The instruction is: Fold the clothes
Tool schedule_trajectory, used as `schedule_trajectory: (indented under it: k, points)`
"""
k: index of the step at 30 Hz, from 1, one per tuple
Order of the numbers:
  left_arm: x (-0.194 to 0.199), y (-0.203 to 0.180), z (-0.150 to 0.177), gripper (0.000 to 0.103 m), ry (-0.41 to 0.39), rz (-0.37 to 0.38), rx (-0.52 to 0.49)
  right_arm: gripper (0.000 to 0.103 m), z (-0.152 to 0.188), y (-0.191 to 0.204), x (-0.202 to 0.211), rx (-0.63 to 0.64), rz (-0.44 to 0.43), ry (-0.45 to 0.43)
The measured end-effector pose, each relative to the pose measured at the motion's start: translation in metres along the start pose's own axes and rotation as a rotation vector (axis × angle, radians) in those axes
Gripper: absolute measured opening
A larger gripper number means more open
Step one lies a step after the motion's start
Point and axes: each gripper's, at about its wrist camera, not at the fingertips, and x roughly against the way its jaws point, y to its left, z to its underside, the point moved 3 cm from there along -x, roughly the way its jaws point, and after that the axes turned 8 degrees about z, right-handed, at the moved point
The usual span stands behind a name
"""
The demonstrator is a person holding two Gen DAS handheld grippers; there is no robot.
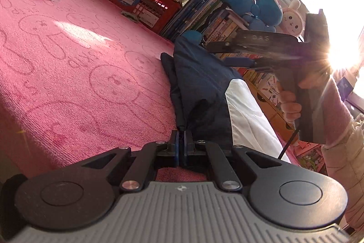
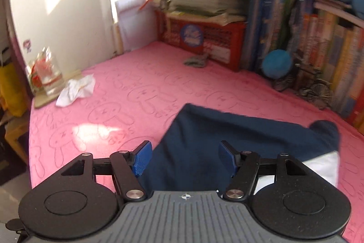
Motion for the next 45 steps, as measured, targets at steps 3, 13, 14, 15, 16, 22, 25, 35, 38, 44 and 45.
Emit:
schedule_trajectory:
  k: [3,13,14,15,16,22,25,35,38,44,45]
  points:
    - [0.000,0.002,-0.001,0.006,0.014,0.016,0.001,0.076,0.008,-0.064,0.014,-0.125,0.153,-0.047]
    - [0.054,0.061,-0.097,0.010,-0.001,-0.167,0.102,0.083,0.062,-0.153,-0.020,-0.393,-0.059,-0.054]
    - [0.046,0.053,-0.116,0.012,0.015,-0.141,0.074,0.088,0.062,-0.149,-0.020,-0.374,-0.073,-0.075]
    - [0.032,0.042,-0.133,0.015,0.044,-0.113,0.050,0.093,0.062,-0.147,-0.020,-0.357,-0.081,-0.094]
    - [0.018,0.031,-0.149,0.024,0.074,-0.085,0.026,0.094,0.061,-0.144,-0.021,-0.338,-0.090,-0.115]
    - [-0.135,-0.033,-0.199,0.034,0.290,0.111,0.077,0.095,0.051,-0.155,-0.033,-0.325,-0.106,-0.174]
    - [-0.213,-0.058,-0.197,0.035,0.401,0.180,0.162,0.094,0.042,-0.172,-0.047,-0.374,-0.085,-0.162]
    - [-0.340,-0.070,-0.150,0.046,0.617,0.096,0.324,0.086,0.046,-0.170,-0.072,-0.316,-0.114,-0.146]
    - [-0.351,-0.064,-0.145,0.047,0.646,0.070,0.346,0.086,0.048,-0.169,-0.076,-0.311,-0.114,-0.139]
    - [-0.362,-0.059,-0.147,0.054,0.674,0.055,0.331,0.087,0.051,-0.172,-0.078,-0.314,-0.122,-0.129]
    - [-0.363,-0.058,-0.147,0.054,0.679,0.053,0.329,0.087,0.052,-0.171,-0.079,-0.314,-0.122,-0.127]
